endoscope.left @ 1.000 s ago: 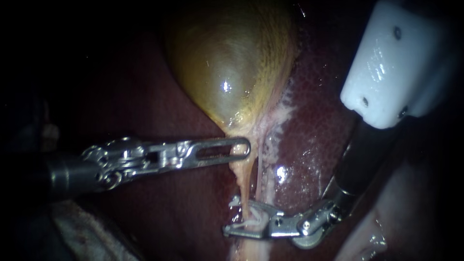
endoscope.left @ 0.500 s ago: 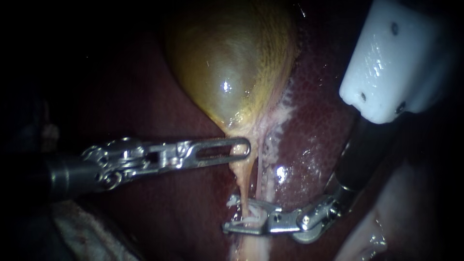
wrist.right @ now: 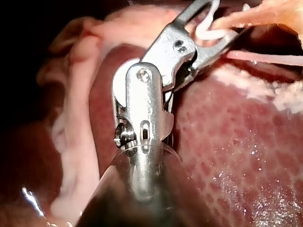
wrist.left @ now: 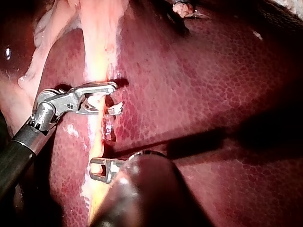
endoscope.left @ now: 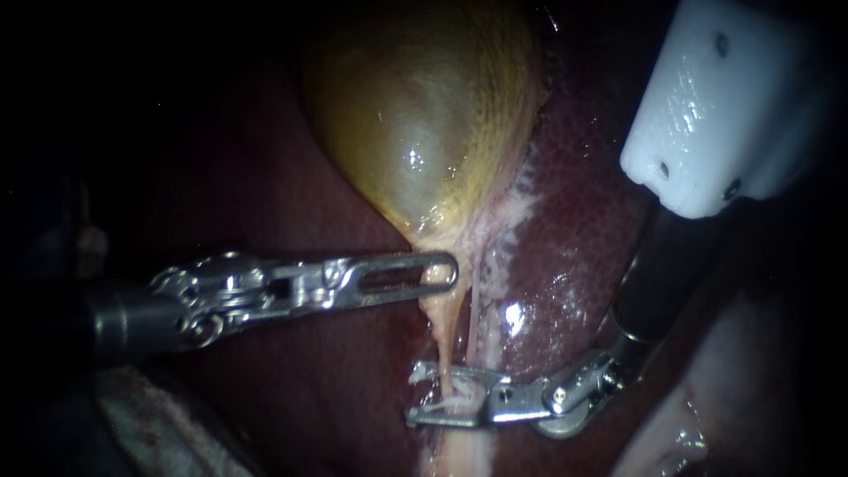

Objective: Clipping first clip left tube

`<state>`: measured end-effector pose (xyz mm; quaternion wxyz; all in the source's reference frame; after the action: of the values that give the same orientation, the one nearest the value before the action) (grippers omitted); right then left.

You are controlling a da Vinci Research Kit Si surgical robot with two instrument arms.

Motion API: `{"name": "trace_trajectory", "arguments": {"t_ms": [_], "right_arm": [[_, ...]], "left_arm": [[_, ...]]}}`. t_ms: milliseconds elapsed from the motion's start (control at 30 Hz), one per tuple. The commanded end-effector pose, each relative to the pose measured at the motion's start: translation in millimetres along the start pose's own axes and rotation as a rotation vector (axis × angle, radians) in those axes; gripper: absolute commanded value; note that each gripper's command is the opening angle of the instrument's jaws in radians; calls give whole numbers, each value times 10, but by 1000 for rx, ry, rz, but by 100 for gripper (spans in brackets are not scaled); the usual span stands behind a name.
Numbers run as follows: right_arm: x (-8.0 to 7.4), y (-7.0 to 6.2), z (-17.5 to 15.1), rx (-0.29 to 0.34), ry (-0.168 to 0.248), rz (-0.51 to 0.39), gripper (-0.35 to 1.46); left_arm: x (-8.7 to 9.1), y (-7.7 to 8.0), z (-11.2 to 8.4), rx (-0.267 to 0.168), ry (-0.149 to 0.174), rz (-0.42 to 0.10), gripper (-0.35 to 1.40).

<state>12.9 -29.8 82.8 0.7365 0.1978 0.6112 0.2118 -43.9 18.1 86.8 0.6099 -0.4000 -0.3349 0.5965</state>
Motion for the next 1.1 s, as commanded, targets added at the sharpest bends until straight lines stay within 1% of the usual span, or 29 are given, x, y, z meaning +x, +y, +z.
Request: {"name": "trace_trajectory", "arguments": {"t_ms": [33,267,400,433,533,733,800,1100], "right_arm": [[0,0,-1,1,0,0,31],[-1,2,-4,2,0,0,27],[-1,2,-4,2,0,0,17],[-1,2,-4,2,0,-1,9],[-1,2,-5,2,0,-1,-5],[-2,3,-8,1,0,-1,-29],[-2,4,-9,2,0,-13,-33],[-3,6,-13,4,0,-19,-35]], "left_arm": [[0,0,0,0,0,0,-35],[0,0,0,0,0,0,-35],[0,0,0,0,0,0,-35],[0,0,0,0,0,0,-35],[0,0,0,0,0,0,-35],[0,0,0,0,0,0,-35],[0,0,0,0,0,0,-35],[0,0,0,0,0,0,-35]]}}
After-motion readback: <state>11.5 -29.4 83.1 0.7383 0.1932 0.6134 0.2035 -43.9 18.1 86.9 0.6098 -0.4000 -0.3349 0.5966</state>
